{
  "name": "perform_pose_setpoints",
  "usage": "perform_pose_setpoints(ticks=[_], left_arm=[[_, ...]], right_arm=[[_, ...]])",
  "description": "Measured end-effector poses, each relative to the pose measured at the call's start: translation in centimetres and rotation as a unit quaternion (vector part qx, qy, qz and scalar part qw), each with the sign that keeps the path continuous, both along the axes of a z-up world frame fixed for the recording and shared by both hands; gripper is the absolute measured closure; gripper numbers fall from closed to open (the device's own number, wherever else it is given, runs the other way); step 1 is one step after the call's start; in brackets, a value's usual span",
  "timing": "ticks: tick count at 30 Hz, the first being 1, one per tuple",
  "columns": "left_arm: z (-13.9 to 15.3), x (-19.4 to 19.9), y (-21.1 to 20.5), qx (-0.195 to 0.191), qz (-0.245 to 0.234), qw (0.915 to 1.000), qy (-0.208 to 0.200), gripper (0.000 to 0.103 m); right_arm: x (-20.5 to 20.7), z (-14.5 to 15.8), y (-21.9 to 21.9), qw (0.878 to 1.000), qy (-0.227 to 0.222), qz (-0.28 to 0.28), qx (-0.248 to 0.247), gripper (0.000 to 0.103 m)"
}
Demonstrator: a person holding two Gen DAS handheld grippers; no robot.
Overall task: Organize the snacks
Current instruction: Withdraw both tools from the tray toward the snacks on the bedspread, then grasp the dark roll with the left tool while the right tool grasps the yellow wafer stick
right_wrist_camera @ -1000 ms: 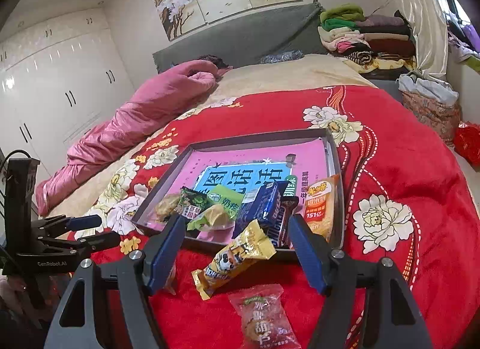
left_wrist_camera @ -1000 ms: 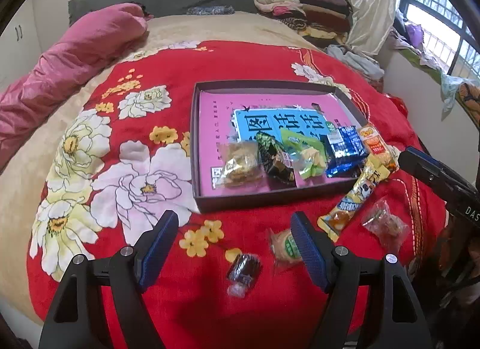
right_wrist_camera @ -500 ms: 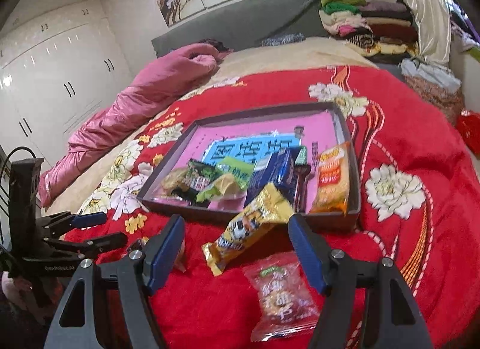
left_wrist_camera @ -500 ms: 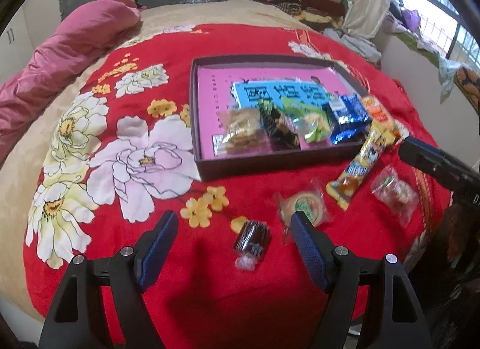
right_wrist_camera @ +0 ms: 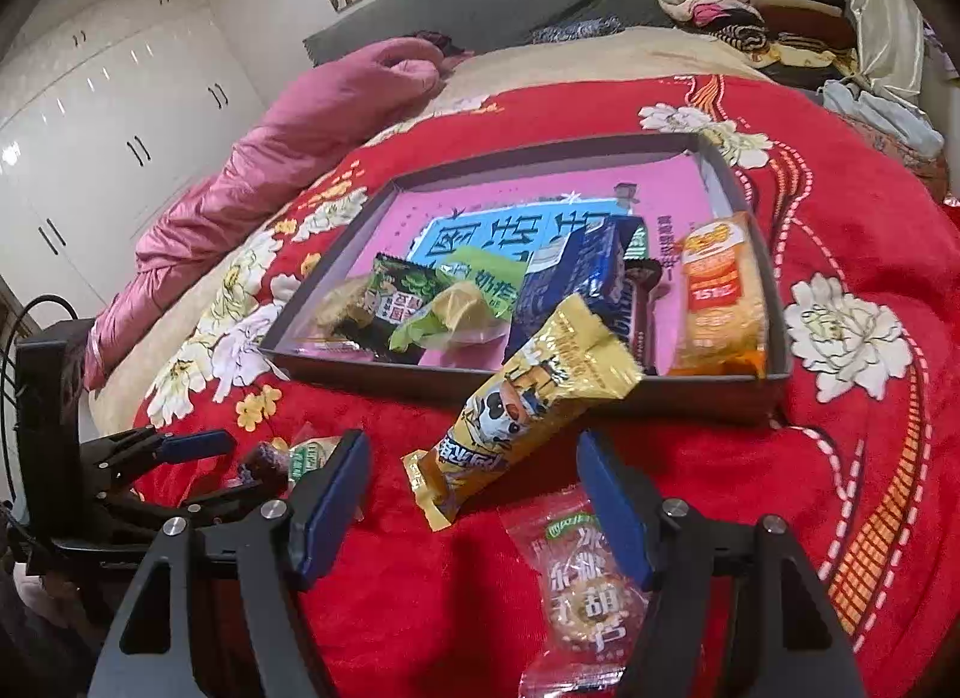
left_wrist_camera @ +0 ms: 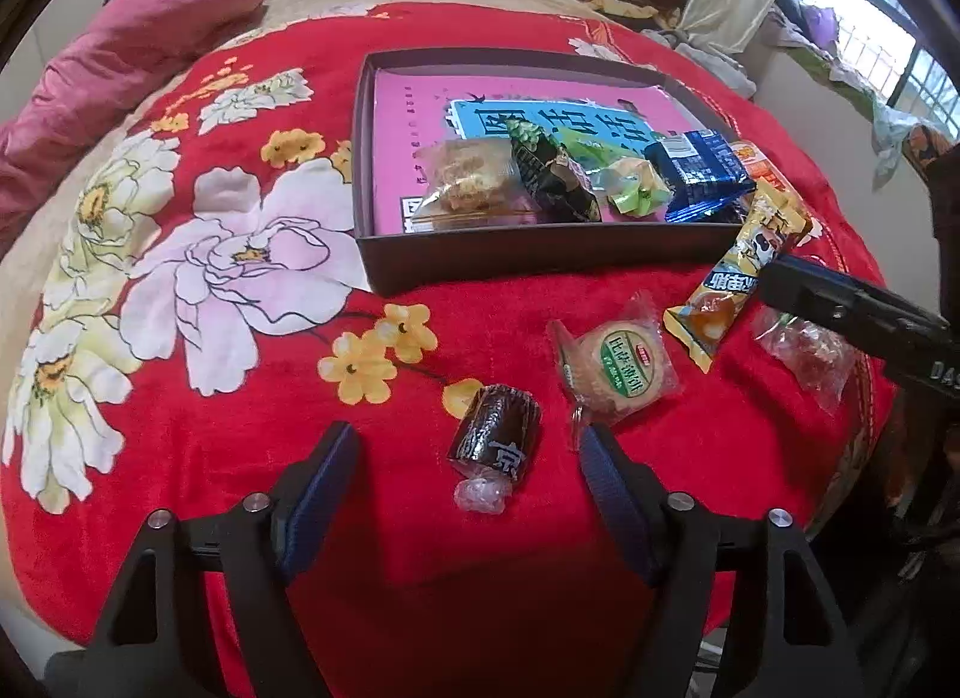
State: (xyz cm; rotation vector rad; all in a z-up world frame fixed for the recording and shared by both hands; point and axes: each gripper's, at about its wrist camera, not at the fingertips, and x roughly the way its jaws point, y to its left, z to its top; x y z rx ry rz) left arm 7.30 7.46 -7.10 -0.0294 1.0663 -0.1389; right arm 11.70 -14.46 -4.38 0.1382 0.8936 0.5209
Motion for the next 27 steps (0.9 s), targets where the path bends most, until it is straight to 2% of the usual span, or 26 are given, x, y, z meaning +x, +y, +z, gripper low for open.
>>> perform_pose_setpoints(ticks=[4, 6, 10, 12, 14, 19, 23, 27], left_arm=[[-0.5, 0.1, -0.2, -0.003, -0.003, 1.0, 0.003, 0.035], [-0.6, 0.2, -0.4, -0.003, -0.006, 1.0, 0.004, 0.037], [-0.8, 0.5, -0.5, -0.005, -0.01, 0.9999, 0.004, 0.041], [-0.9, 0.6, -0.5, -0.006, -0.01, 0.9999, 0.004, 0.043], [-0.9, 0.6, -0.6, -0.007, -0.011, 0.9999, 0.005, 0.047], [-1.1, 0.7, -0.8, -0.004, -0.016, 0.9998, 0.005, 0.069], [-1.0, 0.8, -0.6, -0.016, -0.017, 0.9997, 0.004, 0.07], [-0.4, 0.7, 0.3, -0.049, 0.001, 0.9988, 0.002, 0.07]], right_arm=[[0.7, -0.9, 0.9, 1.0, 0.008, 0.013, -0.008, 0.043], [0.9, -1.2, 1.5, 1.0, 0.009, 0.022, -0.011, 0.053], [1.1, -1.8, 2.9, 0.999, 0.007, 0.045, -0.027, 0.063], [1.1, -2.0, 3.5, 0.998, 0.005, 0.054, -0.033, 0.071], [1.1, -2.3, 3.7, 0.998, 0.011, 0.062, -0.024, 0.075], [1.0, -1.9, 3.7, 0.998, 0.006, 0.064, -0.012, 0.077], [0.8, -1.0, 3.0, 0.998, -0.007, 0.057, 0.001, 0.077], [0.6, 0.0, 2.3, 0.999, -0.02, 0.049, 0.013, 0.077]])
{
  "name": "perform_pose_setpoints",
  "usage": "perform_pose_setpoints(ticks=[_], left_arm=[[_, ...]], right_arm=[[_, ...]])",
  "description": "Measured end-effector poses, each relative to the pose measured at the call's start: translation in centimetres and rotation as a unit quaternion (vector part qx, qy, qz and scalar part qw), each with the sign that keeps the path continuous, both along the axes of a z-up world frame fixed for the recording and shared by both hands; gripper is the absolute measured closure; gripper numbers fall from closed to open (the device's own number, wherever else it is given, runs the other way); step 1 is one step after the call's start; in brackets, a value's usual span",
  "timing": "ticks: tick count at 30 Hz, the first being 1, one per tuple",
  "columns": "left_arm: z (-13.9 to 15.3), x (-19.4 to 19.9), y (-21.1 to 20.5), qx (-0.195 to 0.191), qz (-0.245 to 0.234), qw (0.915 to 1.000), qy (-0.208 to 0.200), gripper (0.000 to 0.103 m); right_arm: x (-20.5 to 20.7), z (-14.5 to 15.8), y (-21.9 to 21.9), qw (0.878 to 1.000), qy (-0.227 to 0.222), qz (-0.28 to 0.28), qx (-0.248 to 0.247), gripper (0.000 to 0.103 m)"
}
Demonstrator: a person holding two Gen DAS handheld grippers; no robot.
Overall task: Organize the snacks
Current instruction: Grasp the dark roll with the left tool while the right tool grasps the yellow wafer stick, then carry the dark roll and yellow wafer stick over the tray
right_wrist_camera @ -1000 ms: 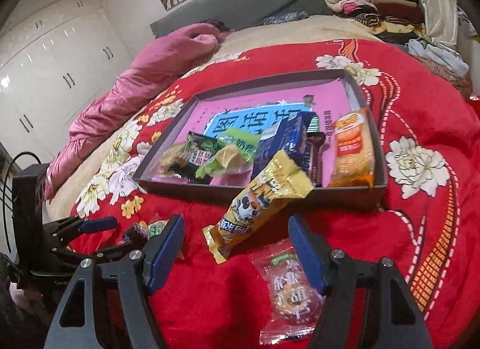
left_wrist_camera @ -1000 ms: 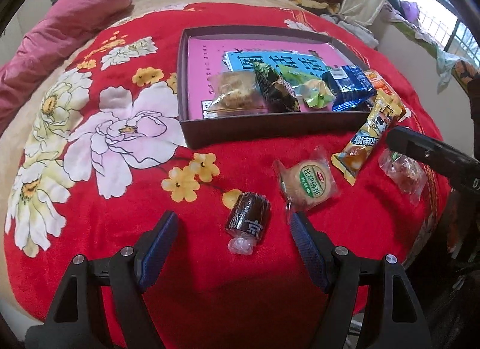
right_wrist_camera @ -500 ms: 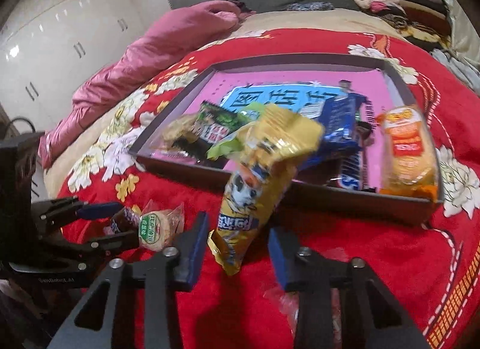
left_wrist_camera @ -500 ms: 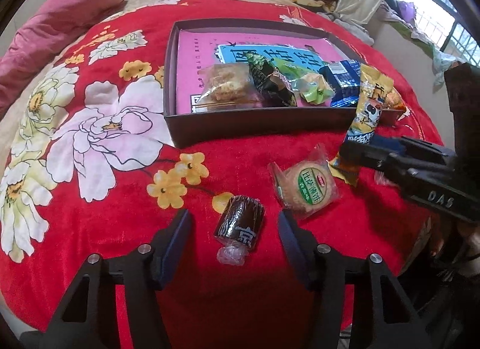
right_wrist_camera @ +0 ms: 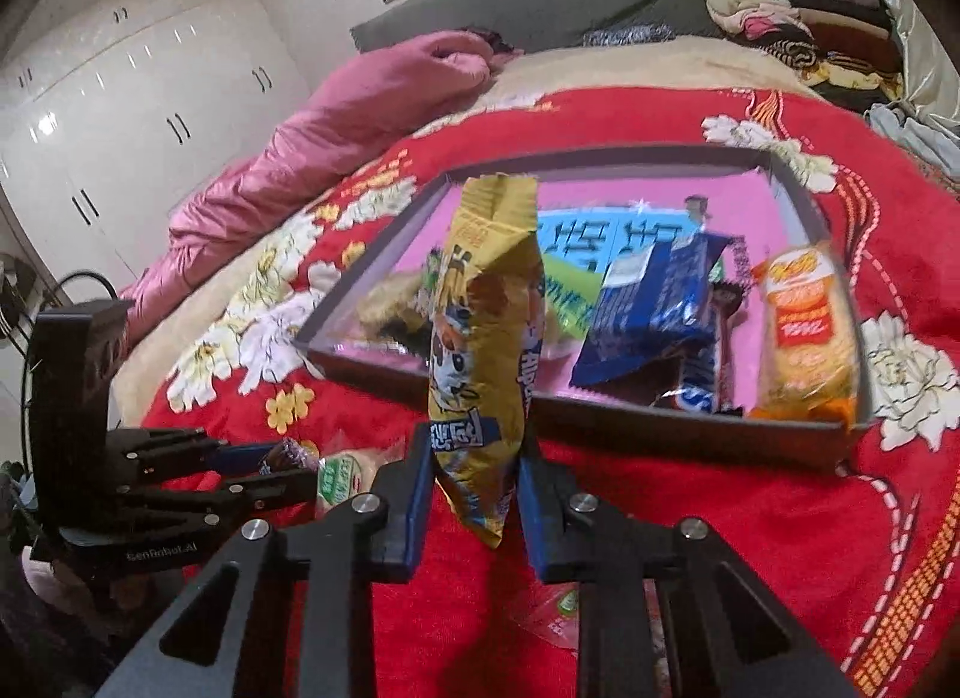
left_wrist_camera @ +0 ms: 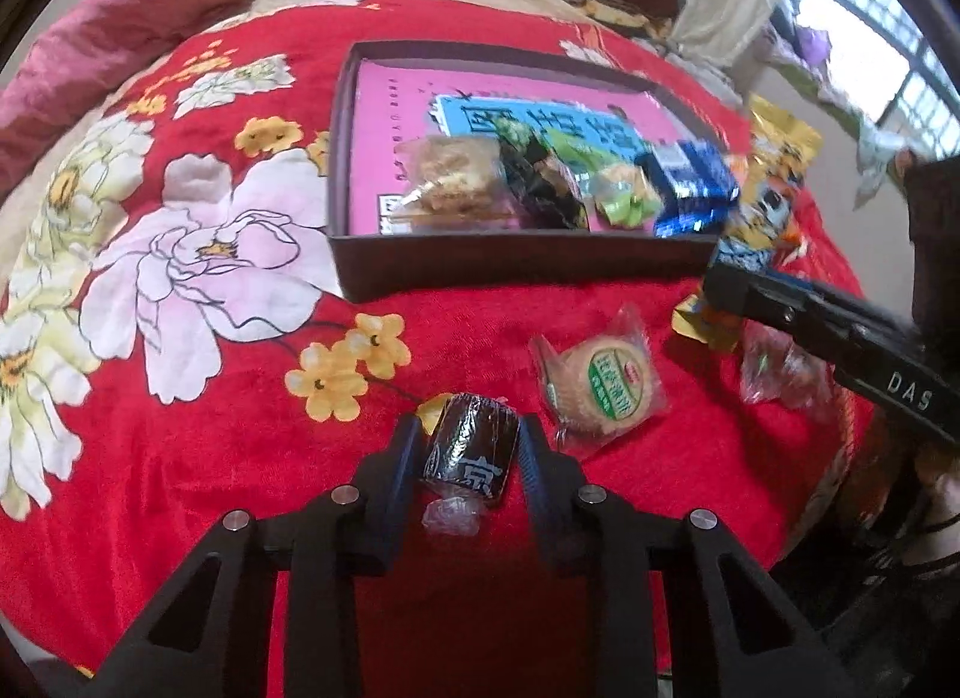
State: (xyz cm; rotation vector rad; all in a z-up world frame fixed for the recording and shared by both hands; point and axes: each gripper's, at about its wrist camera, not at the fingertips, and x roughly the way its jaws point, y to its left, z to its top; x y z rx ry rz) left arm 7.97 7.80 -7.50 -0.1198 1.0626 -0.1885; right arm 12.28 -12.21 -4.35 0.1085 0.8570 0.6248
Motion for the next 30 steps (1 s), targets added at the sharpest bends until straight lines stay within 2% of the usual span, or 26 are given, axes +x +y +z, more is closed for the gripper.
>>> perform_pose_setpoints(ticks=[5, 10, 20, 26, 30], left_arm=[[1.8, -0.3, 0.2, -0.014, 0.012, 0.9996, -0.02, 0.07], [3.6, -0.2, -0.5, -0.009, 0.012, 0.9991, -0.039, 0.07], [6.9, 1.6, -2.0, -0.019, 0.014, 0.9975, -0.067, 0.07], [8.8, 2.6, -3.7, -0.02, 0.008, 0.9963, -0.083, 0.07], [9.9, 3.6, -5.3, -0.019, -0.002, 0.9954, -0.093, 0.07]], right_arm=[[0.0, 1.1, -1.1, 1.0, -0.01, -0.012, 0.014, 0.077], [0.0, 1.9, -2.1, 0.999, -0.014, -0.021, 0.03, 0.077], [0.4, 4.1, -5.0, 0.996, -0.04, -0.051, 0.057, 0.077], [0.9, 5.3, -7.4, 0.993, -0.06, -0.079, 0.061, 0.077], [1.0, 6.0, -8.2, 0.992, -0.078, -0.092, 0.045, 0.077]])
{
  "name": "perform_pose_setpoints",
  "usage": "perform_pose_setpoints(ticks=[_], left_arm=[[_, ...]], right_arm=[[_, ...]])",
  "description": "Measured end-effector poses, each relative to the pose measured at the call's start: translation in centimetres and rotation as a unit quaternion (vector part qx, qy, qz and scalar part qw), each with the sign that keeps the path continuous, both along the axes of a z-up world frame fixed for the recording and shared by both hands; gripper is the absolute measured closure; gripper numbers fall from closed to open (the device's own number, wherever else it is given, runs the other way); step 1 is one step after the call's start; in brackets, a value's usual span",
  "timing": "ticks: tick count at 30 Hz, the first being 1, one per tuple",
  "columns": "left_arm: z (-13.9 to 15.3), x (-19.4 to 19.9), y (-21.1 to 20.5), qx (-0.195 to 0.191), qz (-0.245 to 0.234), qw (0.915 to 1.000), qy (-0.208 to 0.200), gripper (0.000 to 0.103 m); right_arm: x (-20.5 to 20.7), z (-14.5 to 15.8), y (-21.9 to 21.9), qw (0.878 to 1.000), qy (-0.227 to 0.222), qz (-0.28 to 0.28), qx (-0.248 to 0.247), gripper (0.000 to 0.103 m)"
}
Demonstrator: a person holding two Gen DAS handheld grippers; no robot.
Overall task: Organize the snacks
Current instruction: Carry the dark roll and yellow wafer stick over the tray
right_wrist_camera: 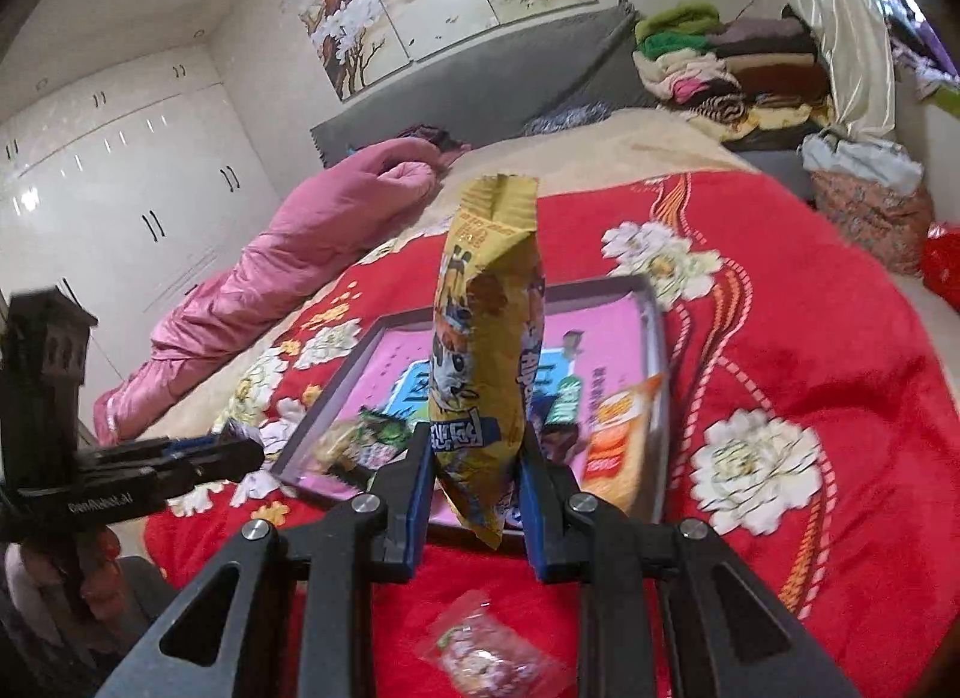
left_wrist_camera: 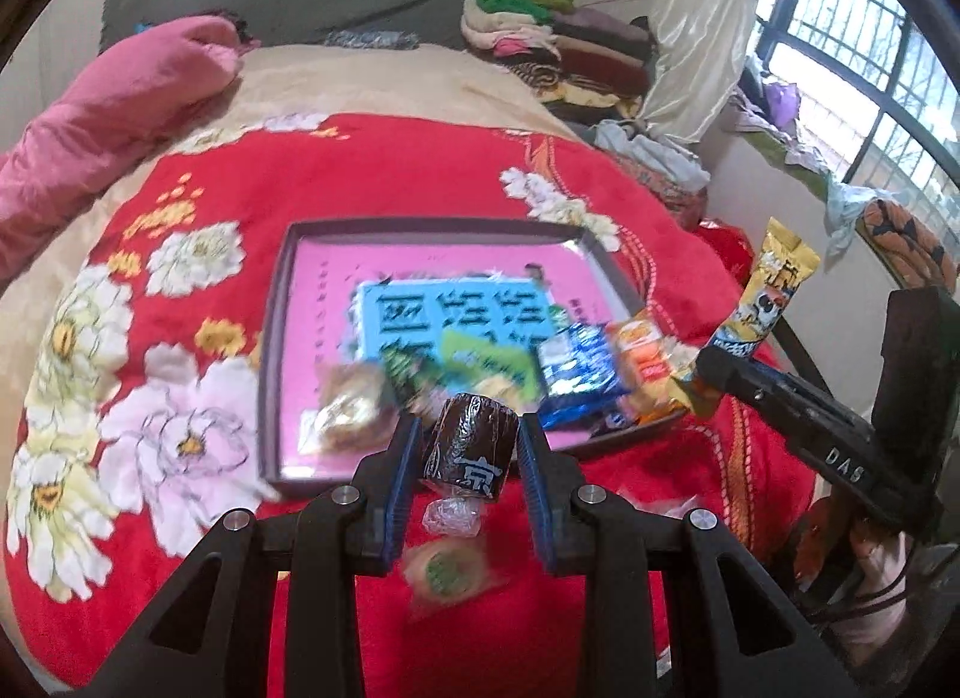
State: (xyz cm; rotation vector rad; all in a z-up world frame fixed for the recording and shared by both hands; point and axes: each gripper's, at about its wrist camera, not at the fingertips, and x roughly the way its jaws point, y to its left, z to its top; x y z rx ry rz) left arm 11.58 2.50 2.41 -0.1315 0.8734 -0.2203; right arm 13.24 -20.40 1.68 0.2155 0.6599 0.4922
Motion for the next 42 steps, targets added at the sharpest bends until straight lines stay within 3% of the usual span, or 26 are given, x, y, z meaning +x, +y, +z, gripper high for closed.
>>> perform_pose_setpoints(ticks=[9, 42], left_arm=[[0.0, 2.0, -2.7, 0.003, -0.015, 0.9999, 0.004, 0.07], [-6.4, 7.3, -8.0, 0.034, -0.031, 0.9971, 0.06, 0.07]], right_arm=[[0.5, 0.3, -1.6, 1.0, -0.004, -0.021, -0.002, 0.077], [2.7, -2.0, -1.7, 0.999, 0.038, -0.022, -0.021, 0.077]])
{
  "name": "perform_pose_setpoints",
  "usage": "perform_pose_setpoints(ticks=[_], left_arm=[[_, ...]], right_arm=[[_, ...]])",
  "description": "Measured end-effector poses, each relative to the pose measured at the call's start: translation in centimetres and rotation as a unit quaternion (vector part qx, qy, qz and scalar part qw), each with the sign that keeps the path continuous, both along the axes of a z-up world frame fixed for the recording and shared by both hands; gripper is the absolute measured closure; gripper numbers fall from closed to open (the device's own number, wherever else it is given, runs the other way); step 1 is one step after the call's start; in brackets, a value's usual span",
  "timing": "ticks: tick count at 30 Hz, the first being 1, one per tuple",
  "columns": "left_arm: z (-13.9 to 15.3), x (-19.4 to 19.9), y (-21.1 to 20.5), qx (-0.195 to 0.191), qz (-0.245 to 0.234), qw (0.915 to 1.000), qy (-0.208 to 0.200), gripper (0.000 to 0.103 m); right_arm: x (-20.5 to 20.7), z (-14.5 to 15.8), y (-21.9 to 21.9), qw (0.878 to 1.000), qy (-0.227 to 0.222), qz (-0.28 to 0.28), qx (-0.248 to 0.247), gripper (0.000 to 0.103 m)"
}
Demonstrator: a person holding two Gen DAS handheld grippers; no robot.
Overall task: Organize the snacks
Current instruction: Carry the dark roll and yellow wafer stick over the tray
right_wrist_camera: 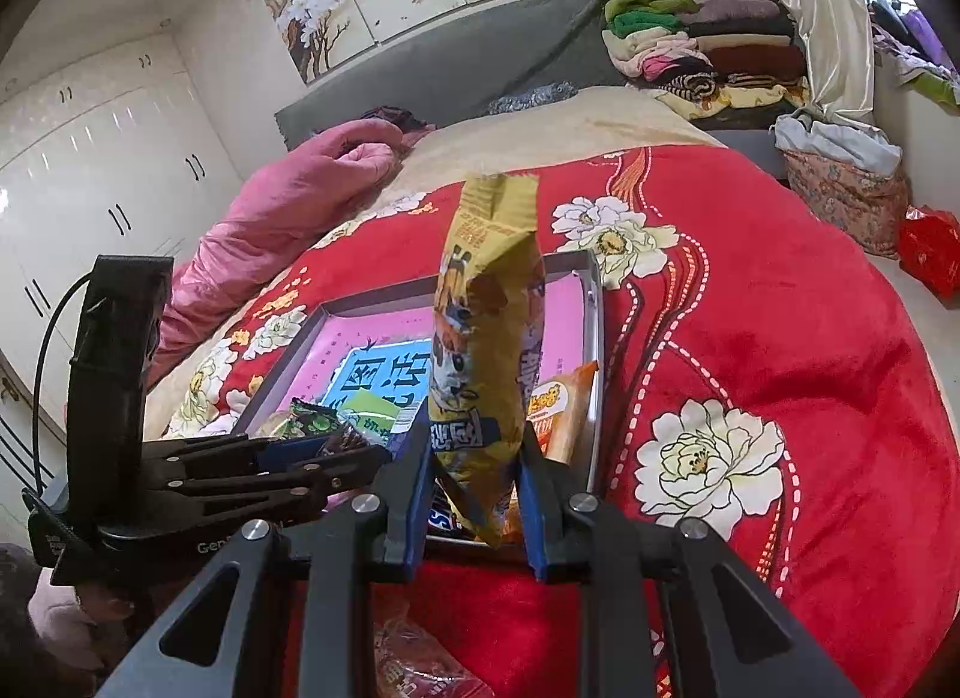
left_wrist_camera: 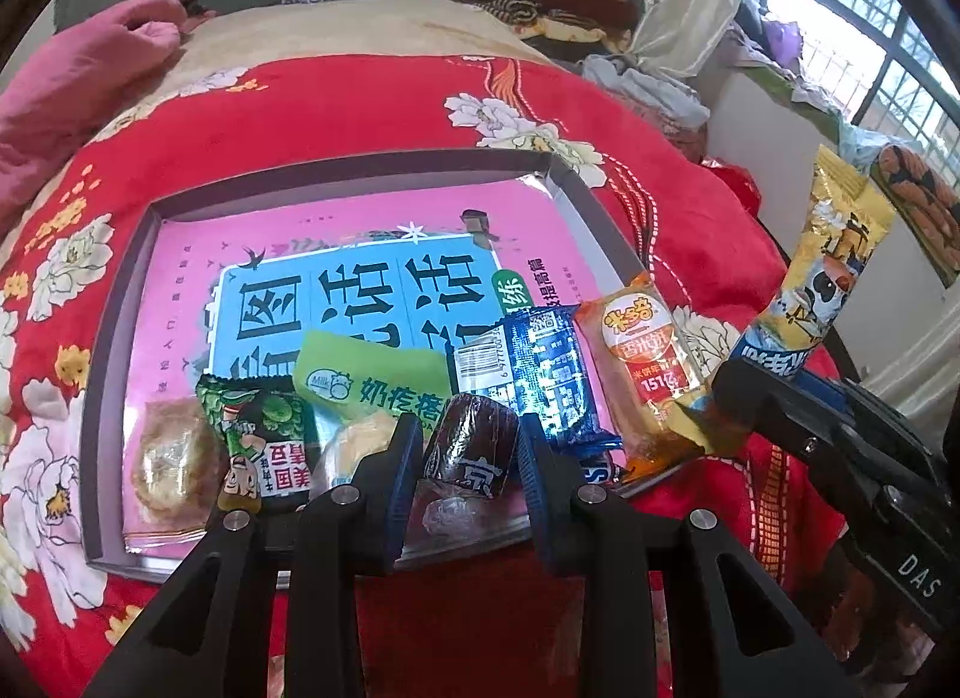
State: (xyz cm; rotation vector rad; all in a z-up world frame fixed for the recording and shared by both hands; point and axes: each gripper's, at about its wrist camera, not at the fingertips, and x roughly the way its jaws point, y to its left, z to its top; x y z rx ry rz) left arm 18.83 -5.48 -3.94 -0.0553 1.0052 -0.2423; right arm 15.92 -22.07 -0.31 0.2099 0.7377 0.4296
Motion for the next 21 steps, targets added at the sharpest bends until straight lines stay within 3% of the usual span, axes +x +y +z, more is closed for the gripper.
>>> perform_pose_setpoints(ticks=[21], left_arm=[[-0.1, 0.6, 0.2, 0.006, 0.004, 1.0, -0.004, 0.07]], right_arm=[[1.3, -2.4, 1.2, 0.999, 0.049, 0.02, -0.011, 0.077]])
